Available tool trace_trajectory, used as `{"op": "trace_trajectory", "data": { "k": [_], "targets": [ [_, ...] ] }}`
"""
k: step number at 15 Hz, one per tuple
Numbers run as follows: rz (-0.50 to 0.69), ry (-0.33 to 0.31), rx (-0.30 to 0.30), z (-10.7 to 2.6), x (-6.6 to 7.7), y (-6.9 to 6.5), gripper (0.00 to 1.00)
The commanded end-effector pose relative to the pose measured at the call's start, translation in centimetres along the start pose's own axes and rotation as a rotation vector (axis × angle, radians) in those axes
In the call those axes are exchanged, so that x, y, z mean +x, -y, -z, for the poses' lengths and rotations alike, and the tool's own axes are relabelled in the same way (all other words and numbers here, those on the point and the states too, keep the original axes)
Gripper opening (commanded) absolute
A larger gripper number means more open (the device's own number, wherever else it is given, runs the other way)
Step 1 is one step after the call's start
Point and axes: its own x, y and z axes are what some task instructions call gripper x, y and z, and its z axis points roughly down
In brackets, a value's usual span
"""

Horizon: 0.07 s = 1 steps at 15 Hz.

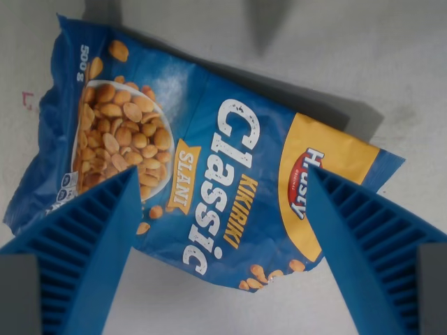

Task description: Move above the blue bag

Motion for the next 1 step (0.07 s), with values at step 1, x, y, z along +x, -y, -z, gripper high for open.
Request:
{"op": "trace_trajectory", "data": {
  "k": [1],
  "targets": [
    [0.014,-0.002,0.029,-0.08,0.55,-0.37,1.00]
  ]
}}
